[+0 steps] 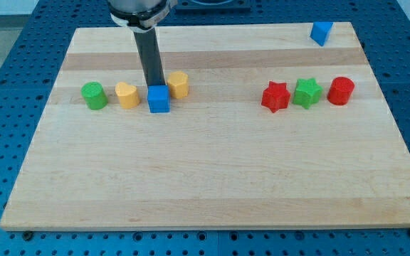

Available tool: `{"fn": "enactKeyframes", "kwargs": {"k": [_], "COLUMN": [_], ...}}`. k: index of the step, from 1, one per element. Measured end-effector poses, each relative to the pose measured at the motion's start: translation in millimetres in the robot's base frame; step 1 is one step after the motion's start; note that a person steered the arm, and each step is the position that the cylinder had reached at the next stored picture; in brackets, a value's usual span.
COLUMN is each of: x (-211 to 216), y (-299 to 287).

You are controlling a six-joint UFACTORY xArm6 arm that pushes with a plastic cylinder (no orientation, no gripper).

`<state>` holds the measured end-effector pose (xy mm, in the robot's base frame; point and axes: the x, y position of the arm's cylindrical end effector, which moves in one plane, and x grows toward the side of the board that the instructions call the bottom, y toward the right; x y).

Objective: Push the yellow hexagon closer to the blue triangle

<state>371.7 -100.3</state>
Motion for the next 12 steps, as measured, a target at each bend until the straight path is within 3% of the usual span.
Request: {"fn": "enactKeyframes", "kwargs": {"k": [4, 7, 12], "x": [3.1, -33.9, -31.1], "y": [116.7, 178.0, 290.3]}}
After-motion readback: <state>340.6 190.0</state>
